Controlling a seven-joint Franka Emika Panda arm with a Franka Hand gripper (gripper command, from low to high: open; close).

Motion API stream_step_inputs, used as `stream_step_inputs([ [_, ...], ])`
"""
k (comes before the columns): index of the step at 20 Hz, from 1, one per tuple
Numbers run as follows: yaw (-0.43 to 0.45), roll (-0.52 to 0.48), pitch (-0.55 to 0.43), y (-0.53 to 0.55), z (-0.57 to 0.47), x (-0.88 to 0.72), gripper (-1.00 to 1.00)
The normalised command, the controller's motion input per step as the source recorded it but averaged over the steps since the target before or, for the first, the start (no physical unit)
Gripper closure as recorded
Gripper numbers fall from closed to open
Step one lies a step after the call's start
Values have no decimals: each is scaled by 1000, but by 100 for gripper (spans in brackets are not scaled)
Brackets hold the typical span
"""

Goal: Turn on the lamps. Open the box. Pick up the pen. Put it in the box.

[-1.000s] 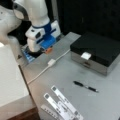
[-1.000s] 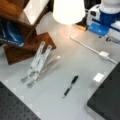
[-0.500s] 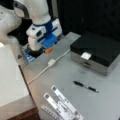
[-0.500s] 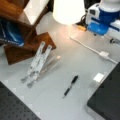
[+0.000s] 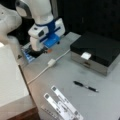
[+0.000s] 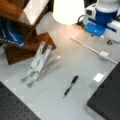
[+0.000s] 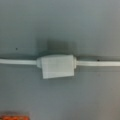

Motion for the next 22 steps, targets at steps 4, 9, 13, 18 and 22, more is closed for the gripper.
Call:
stream_step_inputs([
  [4, 130, 313, 434, 93, 391, 560, -100],
  [9, 151, 280, 383, -6, 206, 512, -100],
  [13, 99, 395, 175, 2, 7, 444, -100],
  [18, 2, 460, 117, 49, 19, 393, -100],
  [22, -26, 459, 47, 64, -5, 384, -100],
])
